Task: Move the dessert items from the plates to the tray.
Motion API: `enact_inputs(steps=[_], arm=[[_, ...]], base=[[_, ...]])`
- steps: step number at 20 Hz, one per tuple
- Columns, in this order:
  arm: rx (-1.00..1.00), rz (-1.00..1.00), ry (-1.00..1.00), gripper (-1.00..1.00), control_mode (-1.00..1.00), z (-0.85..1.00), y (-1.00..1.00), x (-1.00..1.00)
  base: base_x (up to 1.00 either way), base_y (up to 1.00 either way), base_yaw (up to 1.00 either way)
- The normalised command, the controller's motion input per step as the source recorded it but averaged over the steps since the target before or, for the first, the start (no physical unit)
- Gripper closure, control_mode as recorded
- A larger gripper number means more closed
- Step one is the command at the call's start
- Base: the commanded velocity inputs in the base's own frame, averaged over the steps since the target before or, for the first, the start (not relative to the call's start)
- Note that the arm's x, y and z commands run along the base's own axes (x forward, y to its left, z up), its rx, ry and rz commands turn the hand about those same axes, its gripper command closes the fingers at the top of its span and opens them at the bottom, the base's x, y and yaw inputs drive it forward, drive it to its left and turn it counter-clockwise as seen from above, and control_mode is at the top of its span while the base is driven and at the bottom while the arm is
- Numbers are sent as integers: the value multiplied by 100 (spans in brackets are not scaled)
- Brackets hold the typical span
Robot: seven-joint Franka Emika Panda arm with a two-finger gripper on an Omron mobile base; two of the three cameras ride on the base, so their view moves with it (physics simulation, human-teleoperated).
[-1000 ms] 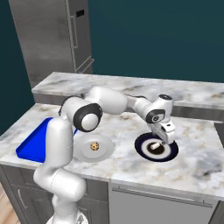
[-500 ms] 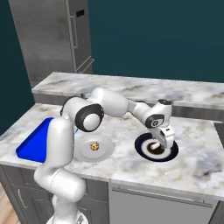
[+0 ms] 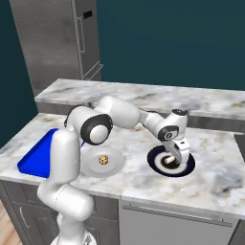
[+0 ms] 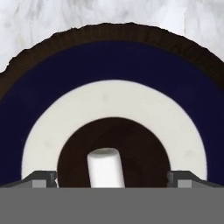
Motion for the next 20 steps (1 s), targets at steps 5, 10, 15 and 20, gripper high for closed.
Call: enact_inputs(steps=[5,10,15,20], arm=[[-1,0,0,-100,-100,-9,6,-3],[-3,0,0,-100,-100,-13,7,-13],[-2,0,0,-100,-100,-13,2,-3],[0,0,0,-100,-100,-7,0,0]], base=[[0,0,0],[0,0,0],[0,0,0],[0,0,0]])
